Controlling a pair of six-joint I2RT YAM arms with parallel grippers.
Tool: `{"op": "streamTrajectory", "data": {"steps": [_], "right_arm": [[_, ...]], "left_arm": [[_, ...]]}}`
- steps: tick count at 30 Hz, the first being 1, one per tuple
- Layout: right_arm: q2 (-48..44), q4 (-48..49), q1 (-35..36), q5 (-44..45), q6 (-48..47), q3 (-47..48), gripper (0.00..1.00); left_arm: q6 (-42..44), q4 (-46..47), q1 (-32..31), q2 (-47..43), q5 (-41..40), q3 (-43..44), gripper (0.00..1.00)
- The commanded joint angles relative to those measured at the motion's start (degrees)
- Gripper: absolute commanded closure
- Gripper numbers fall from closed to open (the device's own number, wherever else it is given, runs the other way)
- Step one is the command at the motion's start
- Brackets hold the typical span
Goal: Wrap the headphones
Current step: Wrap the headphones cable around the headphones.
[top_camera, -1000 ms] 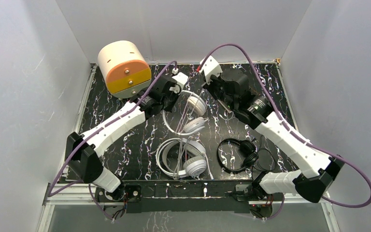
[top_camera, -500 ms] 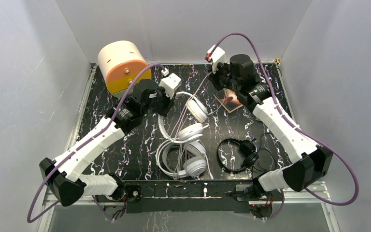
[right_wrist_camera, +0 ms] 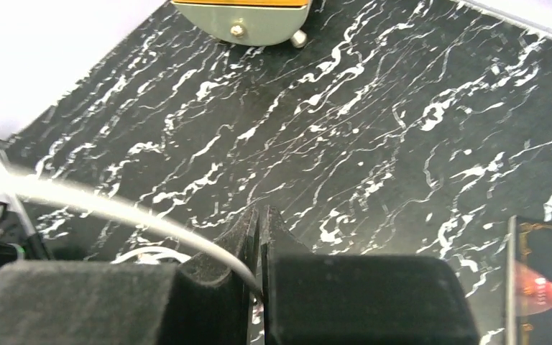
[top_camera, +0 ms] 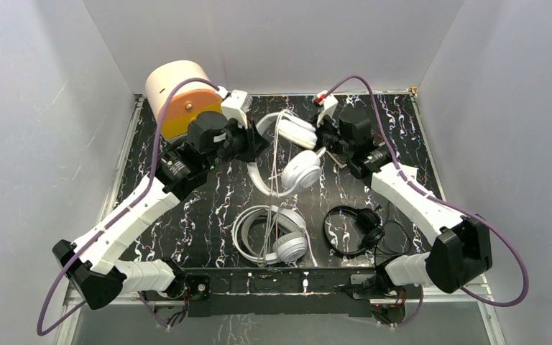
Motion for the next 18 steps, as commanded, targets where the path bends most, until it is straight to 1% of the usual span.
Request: {"op": "streamTrajectory", "data": {"steps": [1, 6, 9, 15, 18], "right_arm": [[-4.1, 13.7, -0.2, -3.1, 13.6, -5.1, 0.89], [-5.2, 23.3, -0.2, -4.8, 19.8, -12.0, 0.93], [-5.0, 28.0, -0.1, -6.0, 23.0, -14.4, 0.93], [-5.2, 28.9, -0.1, -6.4, 26.5, -17.5, 0.90], [-5.9, 30.6, -0.1, -7.3, 28.0, -19.8, 0.89]], "left_arm": [[-8.6, 2.4, -0.1, -0.9, -8.5, 7.6, 1.00], [-12.4, 0.0, -0.1, 0.8, -15.3, 10.4, 1.00], [-14.1, -0.4, -0.1, 1.6, -19.1, 11.0, 1.00], [-15.8, -3.5, 0.3, 4.9, -28.1, 14.1, 1.00], [-16.9, -4.1, 0.9, 6.9, -30.5, 15.4, 1.00]]}}
